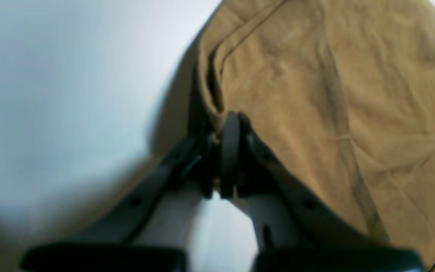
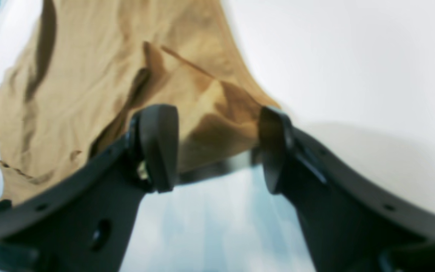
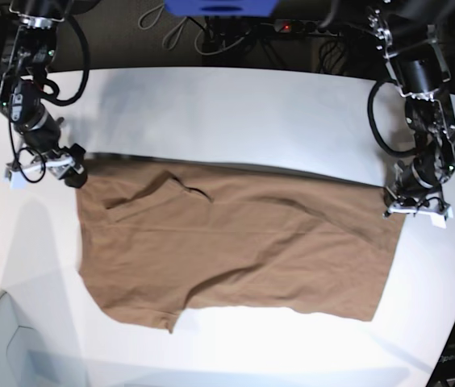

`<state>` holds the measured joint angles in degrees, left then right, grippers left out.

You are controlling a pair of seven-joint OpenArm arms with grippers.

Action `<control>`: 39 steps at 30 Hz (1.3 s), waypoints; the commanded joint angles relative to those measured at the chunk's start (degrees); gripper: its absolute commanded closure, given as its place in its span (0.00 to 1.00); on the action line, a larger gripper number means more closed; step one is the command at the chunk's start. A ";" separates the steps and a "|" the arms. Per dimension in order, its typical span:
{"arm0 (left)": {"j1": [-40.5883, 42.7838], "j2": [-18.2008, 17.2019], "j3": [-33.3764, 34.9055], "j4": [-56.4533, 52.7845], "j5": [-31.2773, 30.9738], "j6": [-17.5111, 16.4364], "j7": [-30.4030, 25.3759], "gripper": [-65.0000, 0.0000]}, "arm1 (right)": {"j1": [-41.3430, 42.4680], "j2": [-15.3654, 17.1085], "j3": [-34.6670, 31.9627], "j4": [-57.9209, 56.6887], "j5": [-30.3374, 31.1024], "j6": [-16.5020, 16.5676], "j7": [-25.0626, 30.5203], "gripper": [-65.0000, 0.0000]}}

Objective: Layout the t-shirt on the table in an organized manner, then fold the t-shirt properly
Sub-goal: 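Pull the collar edge away from the hem with both grippers, then release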

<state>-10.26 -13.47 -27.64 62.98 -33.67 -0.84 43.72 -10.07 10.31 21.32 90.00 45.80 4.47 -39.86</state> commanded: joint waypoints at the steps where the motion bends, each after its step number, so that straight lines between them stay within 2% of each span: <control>1: -0.42 -0.46 -0.01 0.27 0.57 0.53 1.15 1.00 | 0.53 0.55 0.26 0.77 0.75 0.50 0.96 0.47; 13: 0.72 -0.46 -0.01 0.98 0.57 0.53 1.15 1.00 | 0.61 0.38 0.26 -3.89 0.75 0.50 1.22 0.48; 16: 1.51 -0.46 -0.01 2.38 0.57 0.53 1.33 1.00 | 0.44 0.64 0.26 -3.97 0.75 0.50 1.22 0.59; 19: 3.01 -0.46 -0.01 4.67 0.57 0.53 1.42 1.00 | 0.35 0.73 0.26 -4.15 0.75 0.50 0.69 0.80; 21: 4.24 -0.46 -0.01 6.34 0.48 0.53 1.68 1.00 | -0.26 0.73 0.61 -3.97 0.84 0.50 0.69 0.98; 22: 4.86 -0.46 -0.01 7.22 0.48 0.53 1.77 1.00 | -0.79 0.73 0.70 -3.89 0.84 0.50 0.69 1.00; 26: 9.08 -0.37 -0.01 12.67 0.48 0.53 1.77 1.00 | -3.34 0.99 1.14 -3.80 1.19 0.50 0.96 1.00; 29: 12.24 0.24 -0.10 17.06 -0.13 0.53 1.68 1.00 | -5.89 0.38 4.66 -1.69 1.19 0.50 0.87 1.00; 33: 16.64 1.74 -5.20 21.11 -5.05 0.53 1.86 1.00 | -10.73 -1.73 8.44 5.08 1.19 0.50 0.78 1.00; 39: 22.17 2.27 -9.59 22.78 -12.26 0.53 1.86 1.00 | -16.35 -2.61 8.52 10.71 1.19 0.67 1.04 1.00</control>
<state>12.29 -10.48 -36.84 84.64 -45.12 -0.38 46.57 -26.22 6.79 29.32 99.72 46.89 4.89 -40.42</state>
